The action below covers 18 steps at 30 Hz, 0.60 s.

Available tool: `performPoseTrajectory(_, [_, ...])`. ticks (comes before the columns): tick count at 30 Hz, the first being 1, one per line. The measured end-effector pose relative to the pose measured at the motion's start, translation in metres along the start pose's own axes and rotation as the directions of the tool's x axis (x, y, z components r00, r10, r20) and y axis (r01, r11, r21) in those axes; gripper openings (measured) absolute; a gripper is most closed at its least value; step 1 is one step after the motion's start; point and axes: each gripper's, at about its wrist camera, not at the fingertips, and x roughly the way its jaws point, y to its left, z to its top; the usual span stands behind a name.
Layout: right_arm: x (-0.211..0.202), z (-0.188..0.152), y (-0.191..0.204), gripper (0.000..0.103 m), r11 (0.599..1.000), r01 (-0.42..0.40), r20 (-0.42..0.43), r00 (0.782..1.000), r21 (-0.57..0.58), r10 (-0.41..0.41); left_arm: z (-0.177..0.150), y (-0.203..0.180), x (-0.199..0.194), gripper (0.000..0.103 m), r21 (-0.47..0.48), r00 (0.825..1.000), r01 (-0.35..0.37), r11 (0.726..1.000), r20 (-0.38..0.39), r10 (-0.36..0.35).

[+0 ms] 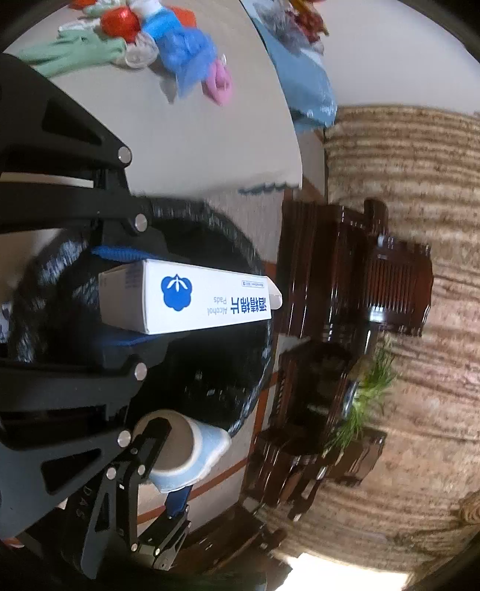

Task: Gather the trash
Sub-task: 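Drop the tissue box and paper cup into the black bin, opening both tools, then move both tools back over the trash pile on the table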

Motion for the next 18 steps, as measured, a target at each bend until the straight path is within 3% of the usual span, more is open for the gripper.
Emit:
performPoseTrajectory(4, [-0.004,-0.001,-0.009,0.086,1.0,0.027,0.012,1.0,0.013,-0.028,-0.003,-0.003,0.0,0.058,-0.001,1.0,0.012,1.0,0.01,-0.012])
performPoseTrajectory(9, [-0.008,0.002,-0.005,0.096,0.999,0.015,0.038,0.999,0.031,-0.016,-0.004,0.005,-0.01,0.072,-0.015,0.999,-0.029,0.999,0.034,0.029])
performPoseTrajectory(11, [-0.011,0.004,-0.001,0.097,1.0,0.004,0.051,0.999,0.028,-0.005,-0.006,0.016,-0.021,0.083,-0.037,0.996,-0.066,0.997,0.05,0.068])
performPoseTrajectory(18, [-0.016,0.011,0.037,0.097,0.996,-0.088,0.085,0.992,-0.021,0.09,-0.015,0.058,-0.068,0.089,-0.068,0.974,-0.202,0.977,0.094,0.208])
